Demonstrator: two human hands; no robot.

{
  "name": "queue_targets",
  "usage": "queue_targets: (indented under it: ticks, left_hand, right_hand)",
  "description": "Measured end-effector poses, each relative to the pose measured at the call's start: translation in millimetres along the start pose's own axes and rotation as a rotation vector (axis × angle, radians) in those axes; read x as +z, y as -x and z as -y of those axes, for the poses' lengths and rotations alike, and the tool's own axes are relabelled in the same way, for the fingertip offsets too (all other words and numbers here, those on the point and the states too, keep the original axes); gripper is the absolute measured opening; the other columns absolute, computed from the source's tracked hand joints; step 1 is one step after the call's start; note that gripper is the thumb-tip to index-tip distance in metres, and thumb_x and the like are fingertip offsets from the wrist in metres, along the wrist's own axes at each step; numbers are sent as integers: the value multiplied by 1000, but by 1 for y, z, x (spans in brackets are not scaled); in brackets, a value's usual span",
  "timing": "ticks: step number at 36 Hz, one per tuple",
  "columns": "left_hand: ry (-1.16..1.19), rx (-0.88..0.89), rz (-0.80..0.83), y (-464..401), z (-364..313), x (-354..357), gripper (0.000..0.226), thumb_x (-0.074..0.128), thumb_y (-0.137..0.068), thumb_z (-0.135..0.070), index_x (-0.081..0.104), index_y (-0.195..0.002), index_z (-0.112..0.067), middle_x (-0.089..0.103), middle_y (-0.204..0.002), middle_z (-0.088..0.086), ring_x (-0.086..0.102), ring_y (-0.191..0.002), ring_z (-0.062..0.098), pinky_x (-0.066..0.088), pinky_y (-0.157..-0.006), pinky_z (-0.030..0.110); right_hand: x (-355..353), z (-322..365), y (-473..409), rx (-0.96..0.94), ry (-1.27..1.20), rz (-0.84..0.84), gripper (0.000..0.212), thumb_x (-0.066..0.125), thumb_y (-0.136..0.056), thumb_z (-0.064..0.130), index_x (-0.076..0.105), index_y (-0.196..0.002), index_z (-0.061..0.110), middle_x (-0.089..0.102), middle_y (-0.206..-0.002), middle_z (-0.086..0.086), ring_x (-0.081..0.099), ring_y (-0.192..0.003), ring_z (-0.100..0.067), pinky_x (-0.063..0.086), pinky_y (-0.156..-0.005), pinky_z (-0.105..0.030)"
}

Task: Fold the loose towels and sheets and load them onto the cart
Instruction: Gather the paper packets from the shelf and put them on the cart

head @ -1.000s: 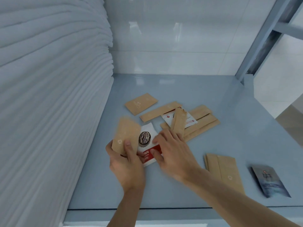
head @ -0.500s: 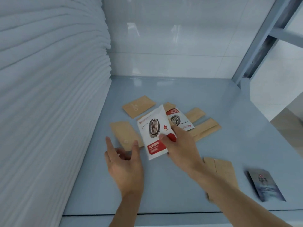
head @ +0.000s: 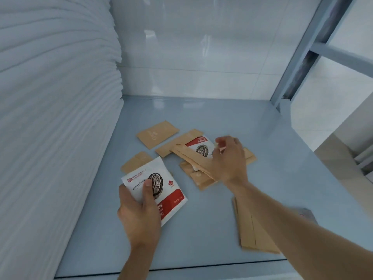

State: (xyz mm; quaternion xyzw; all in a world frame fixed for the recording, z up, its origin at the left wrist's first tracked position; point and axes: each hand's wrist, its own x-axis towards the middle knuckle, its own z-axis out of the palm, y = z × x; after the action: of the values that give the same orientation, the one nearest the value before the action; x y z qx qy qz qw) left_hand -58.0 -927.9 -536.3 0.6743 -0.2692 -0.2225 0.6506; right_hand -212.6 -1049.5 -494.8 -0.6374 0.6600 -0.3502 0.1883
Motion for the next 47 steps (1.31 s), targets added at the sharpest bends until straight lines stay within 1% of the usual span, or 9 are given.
queue_targets:
  ticks: [5, 12, 19, 22, 30, 34, 41, 44, 47]
  left_hand:
    - [-28, 15, 4, -2, 4, 2, 11, 61, -97, -26, 52, -99, -19, 59, -81, -18, 60, -64, -20, 41, -40, 4]
    - [-10, -20, 54, 1, 2, 3, 8, 60, -97, -31, 52, -94, -31, 65, -81, -15, 68, -66, -8, 45, -41, 10]
    - [6, -48, 73, -2, 2, -1, 9, 60, -97, -31, 54, -102, -27, 65, -84, -14, 68, -67, -7, 46, -42, 11]
    - [15, -63, 81, -2, 2, -2, 9, 58, -98, -31, 51, -94, -33, 65, -83, -15, 69, -67, -6, 46, -42, 12]
    - [20, -97, 202, -5, 6, -7, 7, 54, -101, -23, 58, -106, -21, 72, -93, -7, 73, -75, 11, 56, -54, 24]
    - [121, -160, 199, -4, 1, -10, 16, 49, -103, -22, 62, -103, -13, 74, -96, 6, 72, -88, 28, 60, -75, 47]
    - [8, -123, 261, -7, -3, -10, 21, 72, -88, -36, 64, -102, -23, 75, -94, -4, 74, -85, 18, 61, -75, 40]
    - [13, -135, 314, -8, -1, -12, 14, 71, -90, -24, 65, -102, -24, 75, -95, -3, 74, -87, 19, 61, -74, 39]
    - [89, -191, 382, -6, -3, -15, 14, 66, -92, -15, 66, -105, -18, 76, -98, 4, 74, -89, 27, 60, -79, 47]
  right_hand:
    - [11, -10, -20, 137, 367, 140, 62, 59, -94, 39, 41, -141, 2, 44, -140, -19, 35, -130, -38, 28, -107, -42]
    - [15, -11, -23, 131, 367, 155, 37, 63, -93, 33, 62, -120, 8, 58, -126, -16, 42, -125, -36, 34, -102, -42]
    - [-8, 4, -8, 69, -121, -335, 13, 50, -98, 17, 55, -108, 10, 61, -103, -7, 60, -98, -31, 38, -77, -28]
    - [-23, 17, 9, 25, -383, -430, 7, 53, -98, 18, 50, -102, 13, 60, -82, 8, 67, -80, -28, 55, -67, -39]
    - [-12, 38, 100, 237, -937, 73, 10, 61, -93, 3, 61, -102, 8, 74, -88, -4, 73, -66, -20, 56, -48, -29]
    - [6, 31, 133, 330, -881, 299, 17, 62, -93, 3, 59, -108, 10, 75, -97, -7, 75, -68, -24, 58, -51, -31]
    - [2, 22, 138, 181, -464, 448, 11, 57, -96, 16, 58, -106, 20, 72, -81, -5, 67, -50, -17, 51, -46, -24]
    - [-4, 16, 134, -88, 7, 379, 25, 51, -98, 42, 60, -111, 23, 68, -99, 4, 65, -78, -13, 54, -68, -33]
    - [-13, 12, 127, -125, 45, 314, 48, 49, -97, 51, 49, -137, 25, 57, -115, 8, 54, -91, -1, 44, -76, -20]
